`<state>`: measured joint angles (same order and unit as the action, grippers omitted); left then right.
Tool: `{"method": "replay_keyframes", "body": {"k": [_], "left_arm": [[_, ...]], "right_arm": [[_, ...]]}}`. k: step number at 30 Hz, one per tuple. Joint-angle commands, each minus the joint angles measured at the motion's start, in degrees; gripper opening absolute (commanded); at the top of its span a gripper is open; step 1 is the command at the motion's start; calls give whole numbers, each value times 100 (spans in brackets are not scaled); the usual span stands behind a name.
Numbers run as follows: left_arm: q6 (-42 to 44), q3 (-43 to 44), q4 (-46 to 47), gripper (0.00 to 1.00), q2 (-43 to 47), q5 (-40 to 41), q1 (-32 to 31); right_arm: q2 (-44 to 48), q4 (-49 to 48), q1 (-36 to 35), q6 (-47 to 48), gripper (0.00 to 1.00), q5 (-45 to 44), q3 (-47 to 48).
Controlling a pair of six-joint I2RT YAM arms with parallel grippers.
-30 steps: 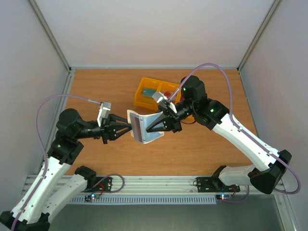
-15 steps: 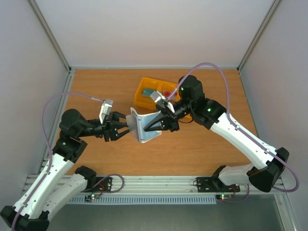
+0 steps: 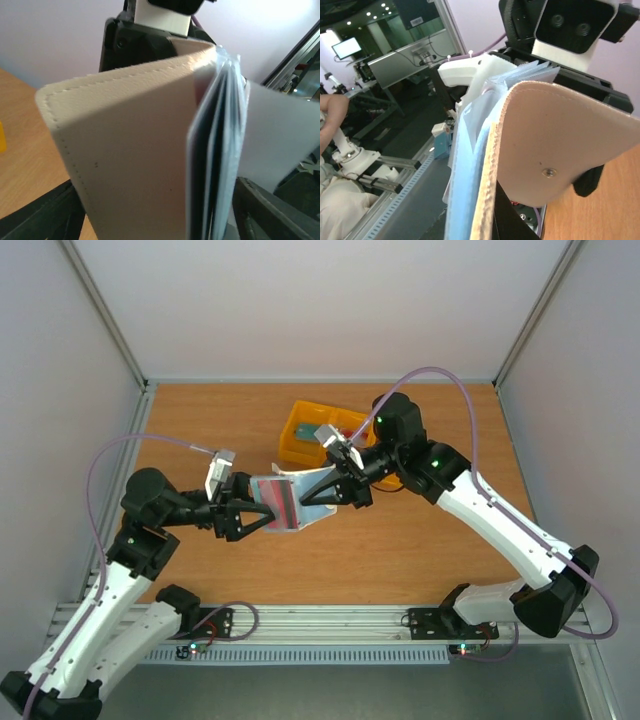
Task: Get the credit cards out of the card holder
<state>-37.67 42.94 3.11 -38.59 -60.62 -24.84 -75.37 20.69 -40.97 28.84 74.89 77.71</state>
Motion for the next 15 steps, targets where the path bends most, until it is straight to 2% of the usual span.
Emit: {"method": "replay_keyframes", "body": {"k": [1,3,6,11,13,15], "left_arm": [[715,340,-854,83,149,-490,-59],[1283,450,-1289,84,138,-486,-19],[1410,502,-1136,82,102,-446,-16],[1013,583,-130,84,-100,-835,-14],[889,699,-89,89,-194,-986,-12],[775,860,-191,89,-265,-980,-4]], "right_arm": [[-38,515,94,402,1,-254,405],[69,723,96,498,1,-70,537],[252,761,94,513,1,143,543],[265,976,90,659,1,394,592],[267,1269,89,928,1,548,718],[285,1665,98,1245,1,702,906]]}}
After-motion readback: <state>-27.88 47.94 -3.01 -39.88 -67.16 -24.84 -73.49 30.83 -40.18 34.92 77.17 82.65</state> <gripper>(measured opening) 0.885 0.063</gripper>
